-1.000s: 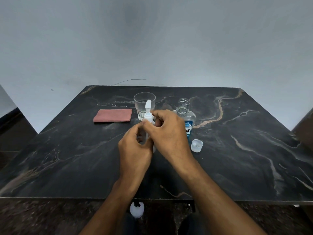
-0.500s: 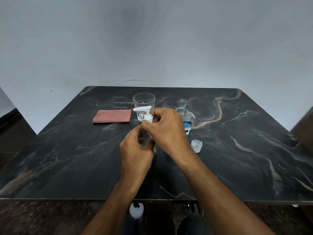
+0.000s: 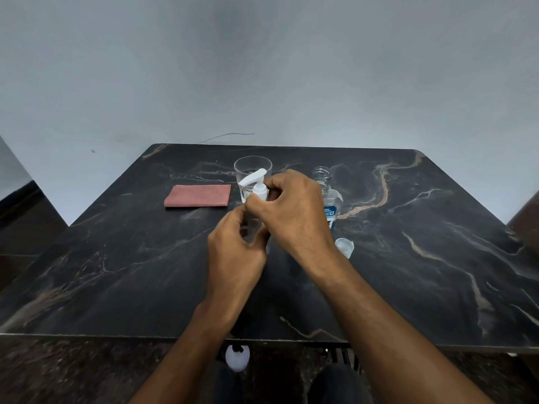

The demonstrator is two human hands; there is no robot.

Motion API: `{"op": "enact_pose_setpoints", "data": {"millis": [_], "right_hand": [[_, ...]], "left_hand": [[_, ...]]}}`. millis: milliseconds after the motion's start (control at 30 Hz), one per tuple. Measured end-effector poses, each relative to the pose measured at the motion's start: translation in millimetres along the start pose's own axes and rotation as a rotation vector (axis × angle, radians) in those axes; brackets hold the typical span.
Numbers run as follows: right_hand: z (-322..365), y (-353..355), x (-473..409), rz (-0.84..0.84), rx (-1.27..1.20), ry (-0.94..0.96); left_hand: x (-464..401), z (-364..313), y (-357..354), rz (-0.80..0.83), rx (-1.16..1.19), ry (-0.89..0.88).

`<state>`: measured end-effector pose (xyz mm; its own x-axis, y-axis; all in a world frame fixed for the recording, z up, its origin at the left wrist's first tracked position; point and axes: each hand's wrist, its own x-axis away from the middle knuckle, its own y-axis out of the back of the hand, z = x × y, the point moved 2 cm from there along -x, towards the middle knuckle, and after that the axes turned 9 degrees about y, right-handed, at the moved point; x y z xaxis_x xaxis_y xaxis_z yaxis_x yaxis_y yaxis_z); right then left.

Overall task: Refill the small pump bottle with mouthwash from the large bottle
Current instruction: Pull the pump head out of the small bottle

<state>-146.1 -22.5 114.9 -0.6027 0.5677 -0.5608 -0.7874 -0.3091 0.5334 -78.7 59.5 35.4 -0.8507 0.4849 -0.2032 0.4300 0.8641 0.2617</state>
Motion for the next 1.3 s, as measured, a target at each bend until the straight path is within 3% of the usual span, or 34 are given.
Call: {"op": "enact_pose_setpoints", "data": {"millis": [267,600,1300], "right_hand": [[8,13,-13,-0.057,-0.059,0.030],[15,29,-18,-0.274,-0.178,0.076],[16,49,-21,-0.375,-0.326,0.070]], "left_hand": [[2,2,2,0.049,0.058,0.030],[-2,9,7,0.003,0.007,0.027],[-20,15,26,-0.067,0.014,0.033]]}}
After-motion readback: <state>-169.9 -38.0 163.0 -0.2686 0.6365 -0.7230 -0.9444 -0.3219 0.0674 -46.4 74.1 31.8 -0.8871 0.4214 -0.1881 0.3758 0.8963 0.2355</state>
